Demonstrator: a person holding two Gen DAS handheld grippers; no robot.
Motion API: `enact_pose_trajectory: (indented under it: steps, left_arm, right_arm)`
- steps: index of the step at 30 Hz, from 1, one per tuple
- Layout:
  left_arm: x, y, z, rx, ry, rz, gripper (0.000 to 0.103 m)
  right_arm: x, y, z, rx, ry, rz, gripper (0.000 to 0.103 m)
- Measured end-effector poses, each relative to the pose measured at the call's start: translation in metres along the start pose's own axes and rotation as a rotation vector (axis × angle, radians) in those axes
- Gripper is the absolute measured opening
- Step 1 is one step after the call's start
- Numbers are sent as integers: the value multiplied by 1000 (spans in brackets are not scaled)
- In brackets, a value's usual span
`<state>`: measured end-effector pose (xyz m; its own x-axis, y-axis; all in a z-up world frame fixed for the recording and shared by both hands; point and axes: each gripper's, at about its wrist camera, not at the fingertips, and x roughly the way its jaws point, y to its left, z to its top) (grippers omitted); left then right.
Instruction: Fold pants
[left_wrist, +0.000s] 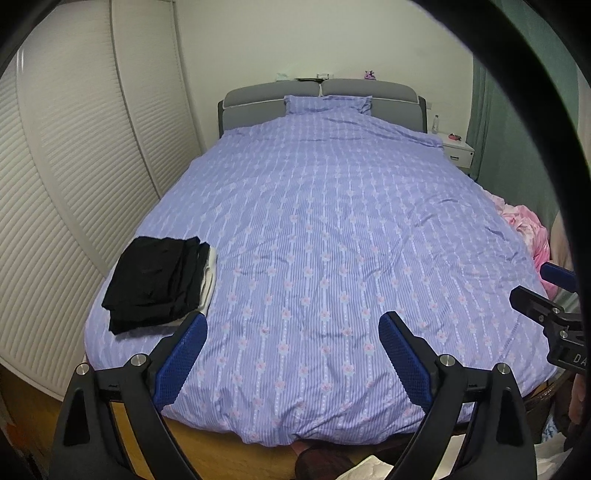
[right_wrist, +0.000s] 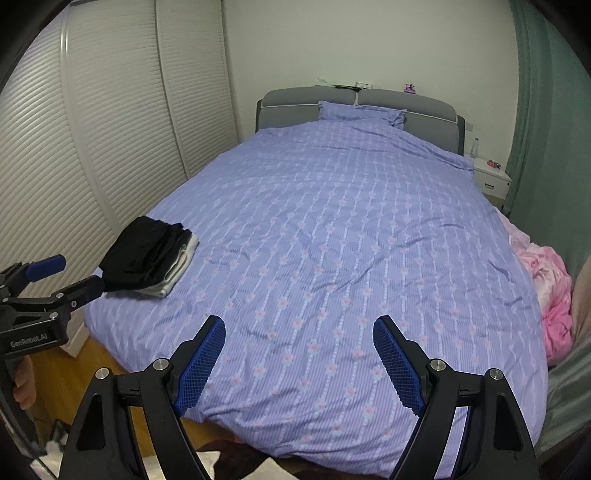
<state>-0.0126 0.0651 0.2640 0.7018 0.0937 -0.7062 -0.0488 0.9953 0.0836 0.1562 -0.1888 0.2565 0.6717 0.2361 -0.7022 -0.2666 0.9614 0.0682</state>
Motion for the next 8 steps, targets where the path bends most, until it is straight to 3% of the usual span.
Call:
enact_pose_trajectory:
  steps: [8]
  left_arm:
    - [6,-4,14,22,-8,9,95]
  right_arm:
    - [5,1,5,4,9,-6,83]
